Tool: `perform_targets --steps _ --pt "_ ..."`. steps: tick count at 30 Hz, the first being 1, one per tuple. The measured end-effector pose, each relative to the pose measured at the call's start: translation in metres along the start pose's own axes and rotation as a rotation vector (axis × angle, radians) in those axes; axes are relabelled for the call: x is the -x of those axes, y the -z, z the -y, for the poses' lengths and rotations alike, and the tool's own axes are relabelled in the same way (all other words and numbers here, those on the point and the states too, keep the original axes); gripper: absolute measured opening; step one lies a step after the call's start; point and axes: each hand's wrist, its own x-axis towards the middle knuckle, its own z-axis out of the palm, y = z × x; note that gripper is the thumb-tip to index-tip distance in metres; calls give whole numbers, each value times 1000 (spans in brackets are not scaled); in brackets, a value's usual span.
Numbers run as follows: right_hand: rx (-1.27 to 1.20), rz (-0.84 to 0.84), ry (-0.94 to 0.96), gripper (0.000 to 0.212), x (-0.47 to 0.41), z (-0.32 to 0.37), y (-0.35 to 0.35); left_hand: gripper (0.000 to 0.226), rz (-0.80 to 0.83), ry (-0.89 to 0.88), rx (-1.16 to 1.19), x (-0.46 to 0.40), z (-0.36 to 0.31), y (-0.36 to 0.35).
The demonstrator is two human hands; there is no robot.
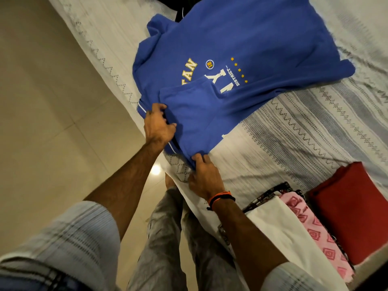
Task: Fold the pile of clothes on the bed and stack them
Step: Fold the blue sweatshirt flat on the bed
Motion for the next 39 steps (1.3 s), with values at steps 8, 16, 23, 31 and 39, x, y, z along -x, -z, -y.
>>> perform_targets --steps 8,16,23,31,39 --pt "-277 -131 -149 41 12 -3 39 54 206 33 -169 29 -26 20" --pt "-563 -252 -273 28 31 -20 84 45 227 -47 -181 67 -65 26" --pt "-853 -360 -408 19 17 -46 136 41 308 -136 -194 62 -108 0" --pt "-940 -502 -534 15 -43 -79 180 37 419 -182 -243 -1 -155 -56" --pt "-954 -590 -780 12 -108 -103 180 34 478 -348 -301 -63 -189 -114"
